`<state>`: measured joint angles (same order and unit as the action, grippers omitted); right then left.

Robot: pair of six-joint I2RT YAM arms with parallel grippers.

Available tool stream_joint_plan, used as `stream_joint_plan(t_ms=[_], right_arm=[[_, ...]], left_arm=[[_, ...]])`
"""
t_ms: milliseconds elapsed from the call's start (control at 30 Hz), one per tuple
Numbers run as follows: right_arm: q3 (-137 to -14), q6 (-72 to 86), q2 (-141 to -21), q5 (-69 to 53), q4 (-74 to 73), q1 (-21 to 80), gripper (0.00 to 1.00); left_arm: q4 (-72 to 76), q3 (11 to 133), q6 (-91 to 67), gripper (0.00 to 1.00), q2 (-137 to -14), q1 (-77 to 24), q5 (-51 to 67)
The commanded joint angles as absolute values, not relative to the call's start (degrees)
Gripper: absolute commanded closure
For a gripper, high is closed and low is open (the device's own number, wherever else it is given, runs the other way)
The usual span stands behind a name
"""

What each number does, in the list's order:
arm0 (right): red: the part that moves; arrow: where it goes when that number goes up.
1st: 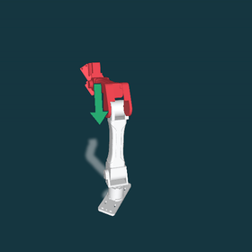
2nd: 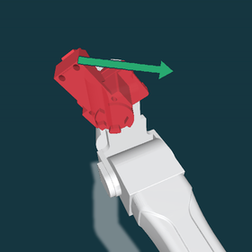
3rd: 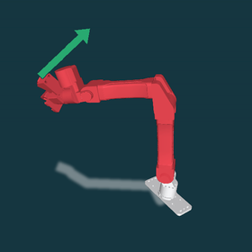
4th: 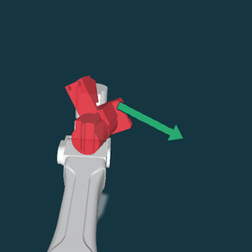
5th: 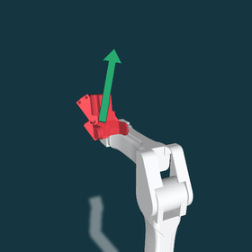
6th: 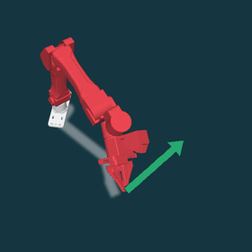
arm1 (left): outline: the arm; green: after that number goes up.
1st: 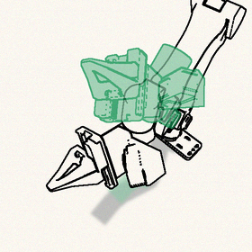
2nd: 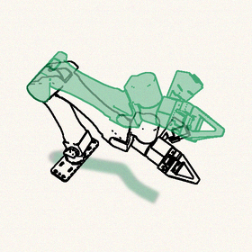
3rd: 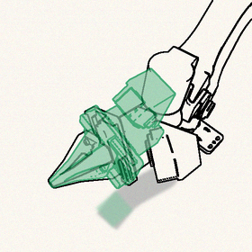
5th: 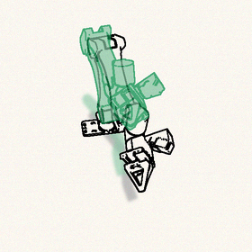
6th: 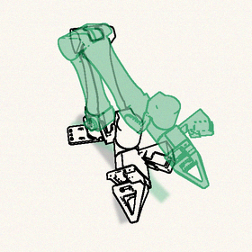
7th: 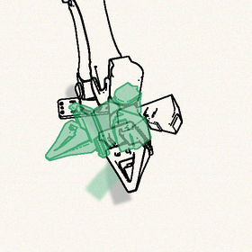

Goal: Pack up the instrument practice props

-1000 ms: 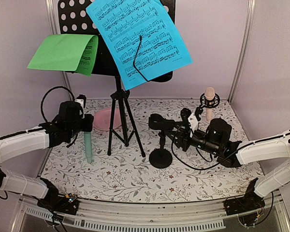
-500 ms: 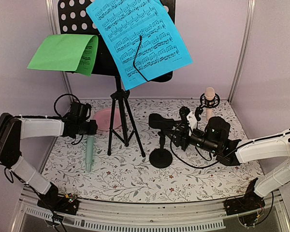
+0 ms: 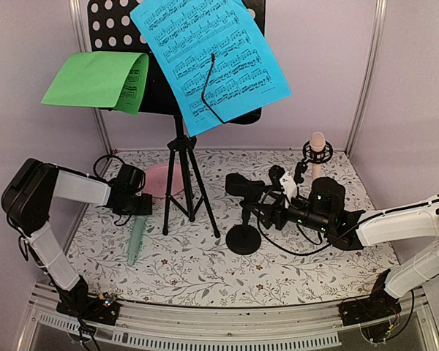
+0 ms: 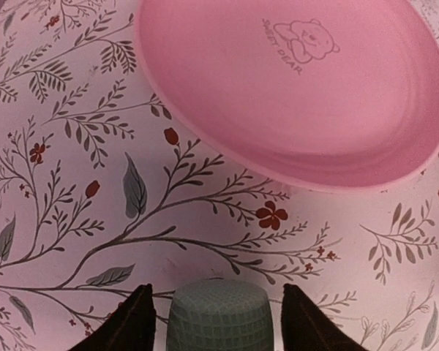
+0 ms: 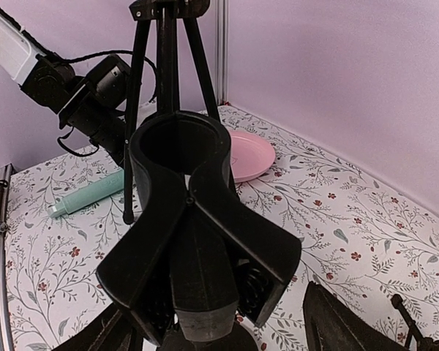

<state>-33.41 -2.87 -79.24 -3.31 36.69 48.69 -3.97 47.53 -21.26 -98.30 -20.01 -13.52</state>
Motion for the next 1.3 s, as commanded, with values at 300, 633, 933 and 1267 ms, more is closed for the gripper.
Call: stream_joint_plan(t_ms=[300,633,933,1267], right_arm=[[-35.1,-3.3,-78.5,-4.0,33.6,48.3,0.18],[-39.1,-1.7,-67.7,-6.7,21.2,48.3,0.17],[-35.7,2.5,-50.0,21.3,14.6,48.4,0.16],[-34.5,9.1,-46.7,37.1,9.6,45.5,0.22]], left_arm=[[-7.9,51.2,-20.8,0.13,-88.0,-20.4,-16.1],[-12.4,38.0,-24.1,0.12,-49.6,-36.6,-29.8],[-7.1,27.0,-22.3,0.17,-26.7,-47.0,-11.3],[2.4,26.4,-17.1,0.21,-32.4,-59.3,-3.3]])
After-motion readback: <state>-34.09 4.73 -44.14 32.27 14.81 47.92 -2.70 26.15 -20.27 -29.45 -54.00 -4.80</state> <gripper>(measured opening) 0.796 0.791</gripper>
